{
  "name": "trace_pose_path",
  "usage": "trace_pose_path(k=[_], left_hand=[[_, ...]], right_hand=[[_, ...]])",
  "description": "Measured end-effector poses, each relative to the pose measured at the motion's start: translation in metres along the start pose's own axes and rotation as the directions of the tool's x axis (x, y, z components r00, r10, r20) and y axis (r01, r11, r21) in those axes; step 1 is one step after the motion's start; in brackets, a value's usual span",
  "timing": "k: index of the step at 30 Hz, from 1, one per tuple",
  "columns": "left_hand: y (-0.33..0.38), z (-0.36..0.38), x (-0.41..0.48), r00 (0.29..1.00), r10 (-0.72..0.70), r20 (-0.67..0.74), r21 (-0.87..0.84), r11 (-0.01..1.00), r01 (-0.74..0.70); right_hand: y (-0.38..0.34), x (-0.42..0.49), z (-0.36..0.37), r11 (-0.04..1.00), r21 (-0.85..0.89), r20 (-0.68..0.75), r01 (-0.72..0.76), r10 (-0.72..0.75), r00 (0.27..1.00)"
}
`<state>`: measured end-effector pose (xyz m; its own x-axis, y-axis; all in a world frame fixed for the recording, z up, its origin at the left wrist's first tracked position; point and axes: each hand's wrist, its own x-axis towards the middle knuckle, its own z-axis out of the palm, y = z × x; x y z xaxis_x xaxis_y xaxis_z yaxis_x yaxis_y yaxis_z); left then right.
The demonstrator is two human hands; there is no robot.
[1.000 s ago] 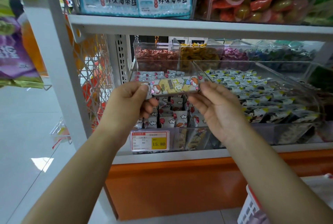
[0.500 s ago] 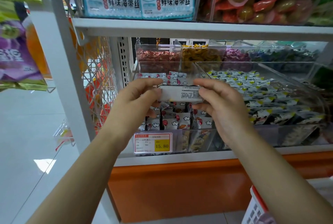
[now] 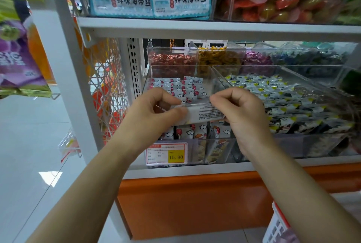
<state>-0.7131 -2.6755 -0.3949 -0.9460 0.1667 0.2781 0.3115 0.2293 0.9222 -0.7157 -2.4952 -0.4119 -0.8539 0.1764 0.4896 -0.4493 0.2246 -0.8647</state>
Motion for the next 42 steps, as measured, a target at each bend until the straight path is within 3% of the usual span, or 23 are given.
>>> trace_pose_path(k=[10, 15, 18, 21, 25, 28, 31, 34, 37, 40, 42], left_hand=[[0.000, -0.014, 0.005, 1.000, 0.021, 0.002, 0.000, 1.000, -0.021], [0.000, -0.015, 0.003, 0.996, 0.030, 0.083, 0.103, 0.994, -0.039], [-0.003, -0.015, 0.004, 0.996, 0.036, 0.081, 0.123, 0.991, -0.046], [-0.004, -0.014, 0.004, 0.996, 0.061, 0.064, 0.132, 0.989, -0.069], [-0.005, -0.011, 0.005, 0.993, 0.087, 0.074, 0.155, 0.983, -0.098], [-0.007, -0.006, 0.006, 0.993, 0.116, 0.032, 0.215, 0.969, -0.120], [-0.009, 0.000, 0.009, 0.987, 0.125, -0.103, 0.233, 0.967, -0.098], [-0.010, 0.009, 0.011, 0.977, 0.131, -0.167, 0.223, 0.970, -0.092], [-0.011, 0.019, 0.014, 0.983, 0.142, -0.114, 0.245, 0.963, -0.111], [-0.020, 0.026, 0.019, 0.974, 0.223, 0.037, 0.605, 0.771, -0.199], [-0.024, 0.029, 0.020, 0.972, 0.204, 0.117, 0.716, 0.661, -0.225]], right_hand=[[0.000, 0.002, -0.002, 0.999, 0.041, 0.105, -0.003, -0.001, 0.994], [-0.001, 0.001, -0.001, 0.996, 0.058, 0.052, -0.063, 0.060, 0.997], [-0.006, 0.003, -0.004, 0.964, 0.155, 0.144, -0.215, 0.193, 0.971], [-0.010, 0.007, -0.014, 0.893, 0.198, 0.314, -0.404, 0.332, 0.889], [-0.010, 0.009, -0.024, 0.834, 0.230, 0.392, -0.501, 0.392, 0.832], [-0.006, 0.008, -0.024, 0.819, 0.300, 0.367, -0.489, 0.374, 0.852], [-0.005, 0.006, -0.020, 0.820, 0.404, 0.389, -0.406, 0.248, 0.887], [-0.004, 0.006, -0.020, 0.887, 0.374, 0.288, -0.270, 0.165, 0.943], [-0.003, 0.010, -0.027, 0.942, 0.302, 0.044, -0.147, 0.141, 0.989], [0.000, 0.014, -0.031, 0.995, 0.086, -0.138, -0.050, 0.062, 0.988], [0.002, 0.015, -0.029, 0.998, -0.064, -0.182, -0.015, 0.003, 0.983]])
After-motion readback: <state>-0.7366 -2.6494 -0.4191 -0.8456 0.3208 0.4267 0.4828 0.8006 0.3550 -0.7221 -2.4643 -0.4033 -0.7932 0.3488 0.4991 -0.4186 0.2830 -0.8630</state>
